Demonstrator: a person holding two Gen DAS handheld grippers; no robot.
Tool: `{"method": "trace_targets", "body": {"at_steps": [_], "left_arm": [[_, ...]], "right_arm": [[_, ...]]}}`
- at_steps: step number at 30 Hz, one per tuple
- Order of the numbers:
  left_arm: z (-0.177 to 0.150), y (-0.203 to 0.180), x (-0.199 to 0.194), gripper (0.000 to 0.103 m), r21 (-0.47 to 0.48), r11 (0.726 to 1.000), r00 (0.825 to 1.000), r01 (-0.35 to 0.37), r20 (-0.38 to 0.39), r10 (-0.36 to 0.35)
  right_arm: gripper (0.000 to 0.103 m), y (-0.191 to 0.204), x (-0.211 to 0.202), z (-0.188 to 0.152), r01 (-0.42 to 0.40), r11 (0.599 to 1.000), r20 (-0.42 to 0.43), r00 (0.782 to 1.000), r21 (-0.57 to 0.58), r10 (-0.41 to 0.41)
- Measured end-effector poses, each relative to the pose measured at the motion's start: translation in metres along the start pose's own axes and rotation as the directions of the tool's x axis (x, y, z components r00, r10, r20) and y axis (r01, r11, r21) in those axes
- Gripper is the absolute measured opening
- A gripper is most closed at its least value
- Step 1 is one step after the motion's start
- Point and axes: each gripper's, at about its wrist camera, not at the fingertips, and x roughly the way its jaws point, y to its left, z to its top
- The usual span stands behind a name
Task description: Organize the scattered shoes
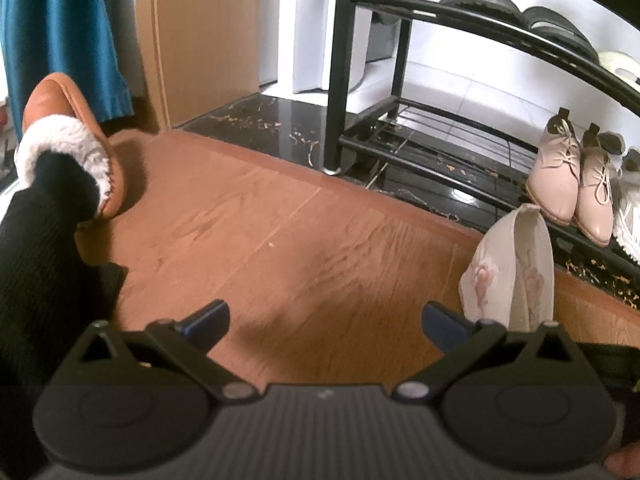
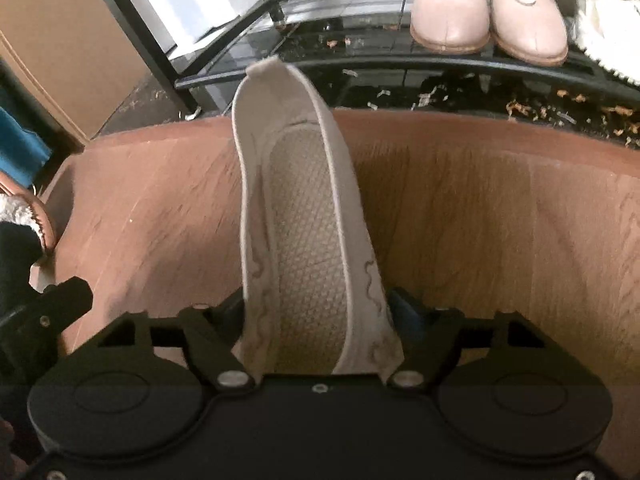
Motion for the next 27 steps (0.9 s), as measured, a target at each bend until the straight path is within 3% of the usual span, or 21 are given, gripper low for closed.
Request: {"method": "trace_targets", "body": {"at_steps": [5, 13, 18, 20, 22, 24, 27], "left_arm": [[-0.001, -0.002, -0.001, 0.102, 0.014, 1.000, 1.000, 0.007, 0.004, -0.007], [-0.002, -0.006, 0.001, 0.102, 0.018, 1.000, 1.000, 0.017, -0.003, -0.017], [-0.005, -0.013, 0.000, 0.102, 0.063, 0.998, 1.000, 0.021, 0.007, -0.022], [-0.006, -0.015, 0.000, 0.102, 0.078, 0.997, 1.000, 0.025, 0.006, -0.026], [-0.008, -0.018, 0.000, 0.102, 0.093, 0.995, 1.000, 0.028, 0.006, -0.028], [-0.008, -0.020, 0.000, 0.102, 0.107, 0.994, 0.999, 0.030, 0.011, -0.032], [-0.008, -0.022, -0.001, 0.102, 0.118, 0.992, 0.999, 0.037, 0.018, -0.039]], "right_arm": [[0.067, -0.024, -0.008, 0.000, 0.079, 0.992, 0.079, 0.993, 0.095, -0.087], [0.067, -0.090, -0.027, 0.015, 0.165, 0.978, 0.108, 0.978, 0.126, -0.179], [0.068, -0.116, -0.027, 0.019, 0.177, 0.953, 0.128, 0.969, 0.245, -0.213], [0.073, -0.116, -0.026, 0.018, 0.170, 0.951, 0.130, 0.969, 0.257, -0.208], [0.101, -0.122, -0.029, 0.016, 0.133, 0.939, 0.138, 0.973, 0.316, -0.184], [0.101, -0.128, -0.031, 0.014, 0.102, 0.925, 0.146, 0.975, 0.365, -0.165], [0.101, -0.133, -0.045, 0.016, 0.119, 0.916, 0.143, 0.972, 0.383, -0.186]]}}
